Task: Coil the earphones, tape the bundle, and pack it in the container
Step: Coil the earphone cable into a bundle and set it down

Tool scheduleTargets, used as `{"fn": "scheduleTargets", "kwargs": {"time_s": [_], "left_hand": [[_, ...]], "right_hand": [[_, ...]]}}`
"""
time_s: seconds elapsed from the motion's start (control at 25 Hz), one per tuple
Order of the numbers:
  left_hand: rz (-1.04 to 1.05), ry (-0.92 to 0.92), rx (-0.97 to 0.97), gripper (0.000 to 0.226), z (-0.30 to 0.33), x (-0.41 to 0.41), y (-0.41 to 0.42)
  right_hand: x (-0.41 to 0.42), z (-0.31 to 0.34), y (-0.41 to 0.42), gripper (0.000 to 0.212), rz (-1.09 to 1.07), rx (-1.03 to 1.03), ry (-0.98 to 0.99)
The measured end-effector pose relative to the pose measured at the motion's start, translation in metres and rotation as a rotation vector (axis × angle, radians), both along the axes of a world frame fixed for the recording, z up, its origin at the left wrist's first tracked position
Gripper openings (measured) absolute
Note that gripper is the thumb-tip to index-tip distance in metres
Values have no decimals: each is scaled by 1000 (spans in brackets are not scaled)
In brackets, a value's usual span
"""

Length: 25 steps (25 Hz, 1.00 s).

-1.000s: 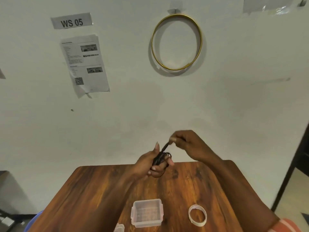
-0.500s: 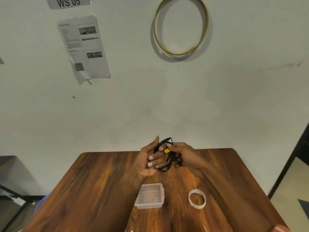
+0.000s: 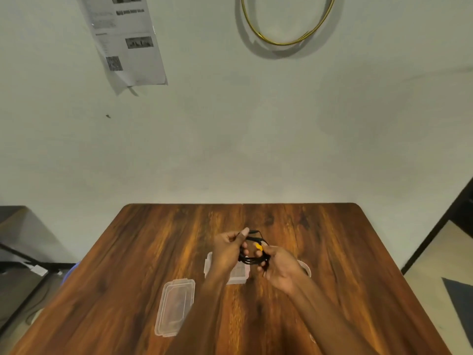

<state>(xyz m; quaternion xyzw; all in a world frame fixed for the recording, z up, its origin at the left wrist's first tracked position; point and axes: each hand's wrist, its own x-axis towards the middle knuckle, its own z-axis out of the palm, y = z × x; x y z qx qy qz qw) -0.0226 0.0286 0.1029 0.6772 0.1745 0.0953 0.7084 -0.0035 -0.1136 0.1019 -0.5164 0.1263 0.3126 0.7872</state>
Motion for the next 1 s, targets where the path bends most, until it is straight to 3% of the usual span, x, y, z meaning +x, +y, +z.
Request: {"fn": "scheduleTargets", "kwargs": {"time_s": [0.16,0.32,0.44,0.6,0.8,0.92,1.0], "left_hand": [[-50,205,28,28,-67,-19,-7],[86,302,206,14,-106,-25,-18],[68,292,477,14,-117,-24,-25],[-152,298,735,23,-140,-35,-28],[-221,322,882,24,-175,-33,-29],[-209,343,956,25,-196,-27,-24],[-213,432,902,30,-206,-27,-22]], "right_hand": [[-7,-62,-1,14,-178,-135,104],[-12,-115,-4,12,-221,-342,-1],[-9,-140,-7,9,-169,-523,-165],[-14,-169,-5,6,-85,-783,-267],[-22,-201,-6,18,87,-1038,-493],[-16,-215,-12,29,250,-1339,-743],[-16,-218,-15,29,242,-1440,-733]]}}
